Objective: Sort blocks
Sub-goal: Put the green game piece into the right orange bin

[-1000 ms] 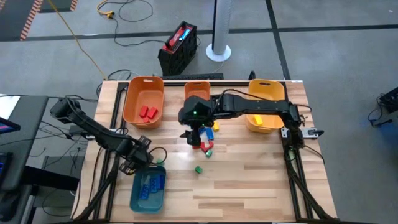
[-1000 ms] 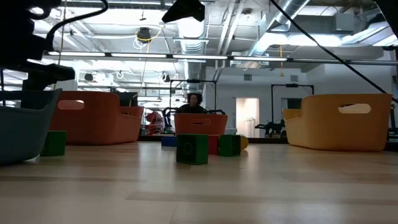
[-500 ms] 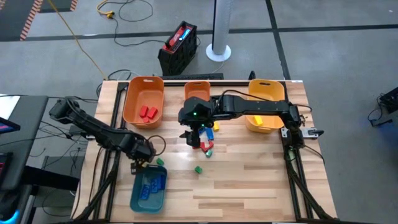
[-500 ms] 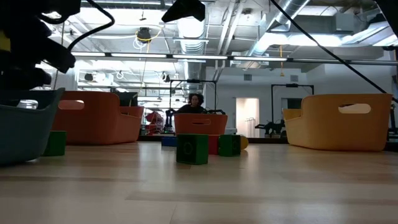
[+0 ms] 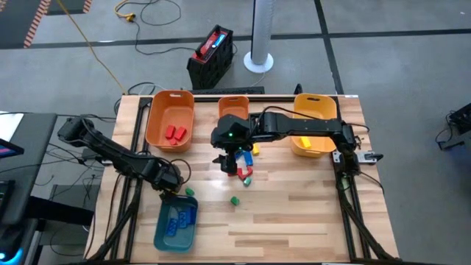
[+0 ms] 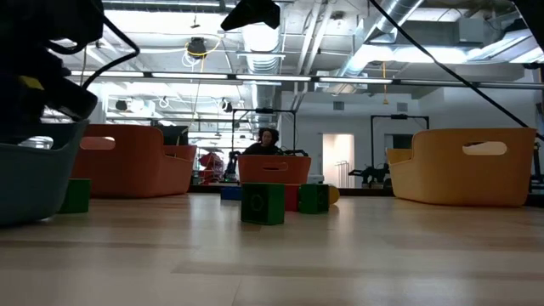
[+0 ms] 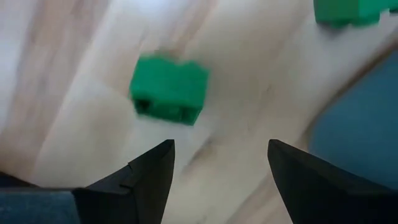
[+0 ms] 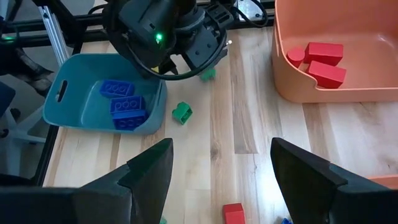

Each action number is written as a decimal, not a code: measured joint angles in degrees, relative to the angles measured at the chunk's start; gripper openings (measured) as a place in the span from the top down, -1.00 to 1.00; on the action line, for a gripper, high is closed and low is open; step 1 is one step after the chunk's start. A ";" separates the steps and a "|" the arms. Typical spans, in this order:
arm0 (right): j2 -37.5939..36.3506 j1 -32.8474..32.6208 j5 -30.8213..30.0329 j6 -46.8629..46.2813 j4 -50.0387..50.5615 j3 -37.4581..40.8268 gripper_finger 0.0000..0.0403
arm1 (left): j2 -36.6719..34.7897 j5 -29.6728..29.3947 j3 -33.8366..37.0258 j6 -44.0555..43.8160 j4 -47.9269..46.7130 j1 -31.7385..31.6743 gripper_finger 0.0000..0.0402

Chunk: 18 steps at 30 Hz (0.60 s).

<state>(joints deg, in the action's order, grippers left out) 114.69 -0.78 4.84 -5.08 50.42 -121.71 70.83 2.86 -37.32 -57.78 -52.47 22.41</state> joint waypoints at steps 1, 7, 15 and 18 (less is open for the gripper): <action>0.00 0.00 0.00 0.19 0.01 0.00 -0.40 | 0.00 -0.45 0.00 -0.02 0.00 0.00 -0.25; 0.00 0.00 0.00 0.44 0.01 0.00 -0.40 | 0.00 -2.58 0.00 0.90 -0.48 -0.35 -0.25; 0.00 0.00 0.00 0.59 0.03 0.00 -0.40 | 0.00 -4.62 -0.22 5.88 1.20 -3.74 -0.25; 0.00 0.00 0.00 0.59 0.03 0.00 -0.40 | 0.00 -6.36 -0.22 8.54 2.48 -4.84 -0.25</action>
<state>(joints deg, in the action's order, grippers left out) 114.69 -0.78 4.84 -4.49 50.46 -121.71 70.83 -3.50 -37.54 -49.25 -49.99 17.57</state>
